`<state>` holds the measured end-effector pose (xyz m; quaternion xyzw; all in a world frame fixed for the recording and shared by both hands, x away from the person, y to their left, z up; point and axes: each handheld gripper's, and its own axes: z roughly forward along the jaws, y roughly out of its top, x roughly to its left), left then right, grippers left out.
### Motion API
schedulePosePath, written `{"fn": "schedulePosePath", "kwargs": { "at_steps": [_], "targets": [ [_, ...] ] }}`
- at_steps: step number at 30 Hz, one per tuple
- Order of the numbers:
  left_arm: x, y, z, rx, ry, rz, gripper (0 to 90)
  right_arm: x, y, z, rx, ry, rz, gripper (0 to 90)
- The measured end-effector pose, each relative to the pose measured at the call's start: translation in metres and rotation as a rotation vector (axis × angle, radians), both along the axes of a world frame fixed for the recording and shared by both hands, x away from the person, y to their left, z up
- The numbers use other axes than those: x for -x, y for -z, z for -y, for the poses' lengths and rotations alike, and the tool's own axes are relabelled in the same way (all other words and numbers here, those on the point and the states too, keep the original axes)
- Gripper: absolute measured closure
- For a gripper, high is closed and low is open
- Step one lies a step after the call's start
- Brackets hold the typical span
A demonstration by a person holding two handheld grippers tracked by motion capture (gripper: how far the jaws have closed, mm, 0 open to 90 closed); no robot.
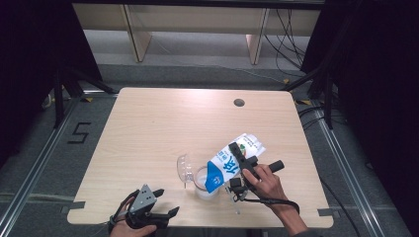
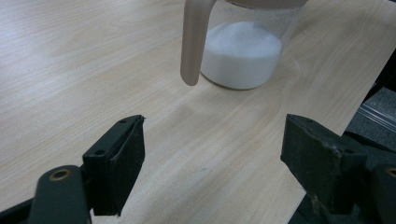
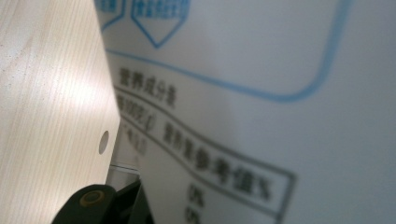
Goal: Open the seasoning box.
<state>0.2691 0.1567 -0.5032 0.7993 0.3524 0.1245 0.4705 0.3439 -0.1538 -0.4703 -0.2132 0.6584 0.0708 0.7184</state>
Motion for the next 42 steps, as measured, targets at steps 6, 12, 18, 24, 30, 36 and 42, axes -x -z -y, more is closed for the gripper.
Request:
{"fn": "schedulePosePath", "kwargs": {
  "at_steps": [6,12,18,24,30,36,42],
  "targets": [
    [0.0000,-0.0001,-0.0001,-0.001,0.000,0.001,21.2,0.0001,0.0003,-0.0001,0.001,0.001,-0.001,73.9],
    [-0.0001,-0.0001,-0.0001,-0.001,0.000,0.002,21.2,0.0006,-0.0020,-0.0016,0.036,-0.012,0.021,74.3],
    [-0.0001,-0.0001,-0.0002,-0.003,0.000,0.003,21.2,0.0008,-0.0008,-0.0008,0.027,-0.004,0.016,74.9],
    [0.0000,-0.0002,-0.0002,-0.003,-0.001,0.004,21.2,0.0010,0.0000,-0.0009,0.019,-0.004,0.012,75.2],
    [-0.0001,-0.0003,-0.0003,-0.004,0.000,0.005,21.2,0.0014,0.0007,-0.0012,0.019,-0.001,0.006,75.6],
    [-0.0001,-0.0002,-0.0002,-0.003,0.000,0.004,21.2,0.0011,0.0001,-0.0008,0.029,-0.005,0.009,76.0],
    [0.0000,-0.0002,-0.0003,-0.004,-0.001,0.004,21.2,0.0008,-0.0008,-0.0005,0.021,-0.004,0.010,76.2]
  ]
}}
